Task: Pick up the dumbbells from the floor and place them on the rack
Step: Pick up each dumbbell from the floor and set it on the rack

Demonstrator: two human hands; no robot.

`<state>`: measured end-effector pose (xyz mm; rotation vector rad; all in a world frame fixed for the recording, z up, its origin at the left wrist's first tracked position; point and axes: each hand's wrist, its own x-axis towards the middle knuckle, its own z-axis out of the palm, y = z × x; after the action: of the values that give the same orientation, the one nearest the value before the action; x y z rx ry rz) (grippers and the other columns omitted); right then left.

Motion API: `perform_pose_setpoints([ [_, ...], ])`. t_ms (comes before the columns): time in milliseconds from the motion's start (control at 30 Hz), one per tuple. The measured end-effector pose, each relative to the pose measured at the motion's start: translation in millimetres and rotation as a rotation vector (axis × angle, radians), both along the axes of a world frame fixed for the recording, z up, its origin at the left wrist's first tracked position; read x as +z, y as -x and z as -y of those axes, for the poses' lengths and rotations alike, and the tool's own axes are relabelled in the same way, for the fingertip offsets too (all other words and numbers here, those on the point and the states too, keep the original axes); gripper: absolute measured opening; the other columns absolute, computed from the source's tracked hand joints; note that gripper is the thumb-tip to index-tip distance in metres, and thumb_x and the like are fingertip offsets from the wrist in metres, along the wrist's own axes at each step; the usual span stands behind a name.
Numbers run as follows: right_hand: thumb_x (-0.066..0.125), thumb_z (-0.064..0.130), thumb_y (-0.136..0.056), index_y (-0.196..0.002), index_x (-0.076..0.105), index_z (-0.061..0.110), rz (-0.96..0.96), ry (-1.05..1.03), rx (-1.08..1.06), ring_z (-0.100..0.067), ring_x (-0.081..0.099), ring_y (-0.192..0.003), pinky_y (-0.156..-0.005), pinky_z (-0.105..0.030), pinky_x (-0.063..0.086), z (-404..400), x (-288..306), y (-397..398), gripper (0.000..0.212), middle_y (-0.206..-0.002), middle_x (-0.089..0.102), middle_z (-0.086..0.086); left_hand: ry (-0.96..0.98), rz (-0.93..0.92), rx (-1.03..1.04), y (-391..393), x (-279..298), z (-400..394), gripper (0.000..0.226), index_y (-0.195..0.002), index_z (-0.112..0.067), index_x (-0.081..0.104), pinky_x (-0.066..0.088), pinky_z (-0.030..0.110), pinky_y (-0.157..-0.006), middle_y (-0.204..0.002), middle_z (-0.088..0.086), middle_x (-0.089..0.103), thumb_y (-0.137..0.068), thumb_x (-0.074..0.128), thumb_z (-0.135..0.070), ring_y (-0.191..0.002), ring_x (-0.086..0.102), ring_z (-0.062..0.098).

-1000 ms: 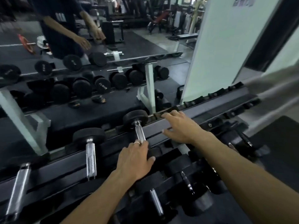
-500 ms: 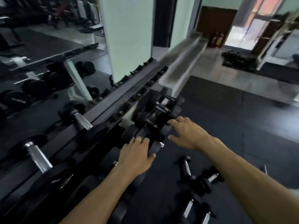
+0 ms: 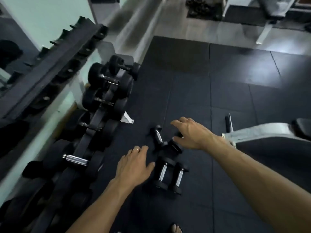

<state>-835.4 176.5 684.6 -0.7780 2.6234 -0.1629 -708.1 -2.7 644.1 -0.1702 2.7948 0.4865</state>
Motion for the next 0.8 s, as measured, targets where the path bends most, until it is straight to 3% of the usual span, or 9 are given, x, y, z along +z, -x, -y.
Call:
perform_pose_setpoints([
  [267,0.055,0.037,-0.089,-0.136,0.043,0.018,0.146,-0.017,-0.135,-0.033,0.052,-0.115,-0.091,-0.039,0.046,-33,-93,37,0.052,-0.124,0.052,-0.011,-0.052,0.178,-0.046,42,-76,-25,0.05,-0.131,-0.022,0.043,0.046,0.038,-0.091,-0.126,0.002,0.051,-0.091,0.051,-0.051,-0.118,0.052,0.022],
  [367,0.057,0.036,-0.087,-0.135,0.044,0.019,0.211,-0.014,-0.204,-0.031,0.053,-0.115,-0.09,-0.044,0.048,-30,-146,50,0.052,-0.122,0.052,-0.009,-0.098,0.25,-0.078,66,-127,-25,0.047,-0.128,-0.022,0.044,0.045,0.039,-0.091,-0.125,0.002,0.052,-0.091,0.051,-0.05,-0.117,0.053,0.024],
  [600,0.056,0.036,-0.09,-0.144,0.035,0.022,0.368,-0.074,-0.277,-0.03,0.048,-0.122,-0.093,-0.041,0.045,-29,-309,81,0.059,-0.134,0.046,-0.007,-0.185,0.427,-0.108,112,-286,-23,0.044,-0.126,-0.023,0.046,0.048,0.037,-0.088,-0.119,-0.001,0.053,-0.091,0.052,-0.049,-0.111,0.056,0.021],
  [800,0.061,0.039,-0.087,-0.144,0.034,0.021,0.484,-0.085,-0.3,-0.03,0.051,-0.12,-0.096,-0.039,0.046,-38,-477,99,0.066,-0.133,0.047,-0.007,-0.254,0.514,0.022,132,-448,-32,0.051,-0.137,-0.03,0.038,0.048,0.035,-0.09,-0.127,-0.003,0.048,-0.092,0.053,-0.05,-0.111,0.056,0.019],
])
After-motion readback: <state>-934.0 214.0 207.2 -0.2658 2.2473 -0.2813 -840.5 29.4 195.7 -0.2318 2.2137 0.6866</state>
